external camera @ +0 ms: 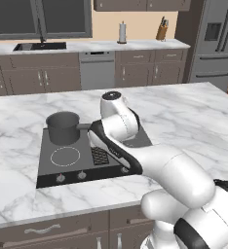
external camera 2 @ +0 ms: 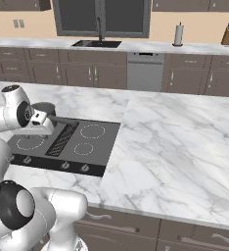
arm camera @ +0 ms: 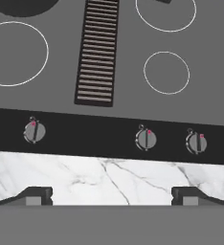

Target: Turn on the rear left burner of the stove.

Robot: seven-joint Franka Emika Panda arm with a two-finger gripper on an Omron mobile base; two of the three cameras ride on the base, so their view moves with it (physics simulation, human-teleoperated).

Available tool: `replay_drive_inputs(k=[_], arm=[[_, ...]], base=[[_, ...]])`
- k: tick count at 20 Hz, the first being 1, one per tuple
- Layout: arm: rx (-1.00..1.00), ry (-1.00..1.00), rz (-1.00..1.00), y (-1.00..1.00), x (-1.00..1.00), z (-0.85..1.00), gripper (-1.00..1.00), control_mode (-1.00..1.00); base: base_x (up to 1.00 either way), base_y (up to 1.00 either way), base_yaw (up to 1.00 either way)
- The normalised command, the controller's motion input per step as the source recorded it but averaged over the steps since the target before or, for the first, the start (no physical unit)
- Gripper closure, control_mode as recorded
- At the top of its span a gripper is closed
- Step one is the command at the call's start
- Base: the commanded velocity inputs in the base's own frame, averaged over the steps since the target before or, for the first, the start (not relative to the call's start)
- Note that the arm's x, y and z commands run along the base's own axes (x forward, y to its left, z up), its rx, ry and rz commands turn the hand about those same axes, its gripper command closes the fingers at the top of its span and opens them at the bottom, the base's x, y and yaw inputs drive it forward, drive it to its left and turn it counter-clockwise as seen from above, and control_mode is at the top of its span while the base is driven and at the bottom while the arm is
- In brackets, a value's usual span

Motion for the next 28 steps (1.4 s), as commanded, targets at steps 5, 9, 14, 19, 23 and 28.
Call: replay_drive_inputs(k=[5, 9, 14, 19, 23, 28], arm=[[0.16, 0.18, 0.0, 0.46, 0.27, -0.45, -1.0, -1.0], [0.08, 0.19, 0.0, 0.49, 0.04, -0.41, -1.0, -1.0], [0.01, 0.1, 0.0, 0.49, 0.12, -0.41, -1.0, -1.0], [-0.01, 0.0, -0.01, 0.06, 0.05, -0.09, -1.0, -1.0], [-0.01, 0.02, 0.0, 0.02, 0.15, -0.26, -1.0, -1.0], [0.0, 0.09, 0.0, 0.1, 0.27, -0.28, -1.0, -1.0]], base=[[0.0, 0.0, 0.0], [0.0, 0.0, 0.0], [0.0, 0.0, 0.0], [0.0, 0.0, 0.0], [0.0, 0.0, 0.0], [0.0, 0.0, 0.0]])
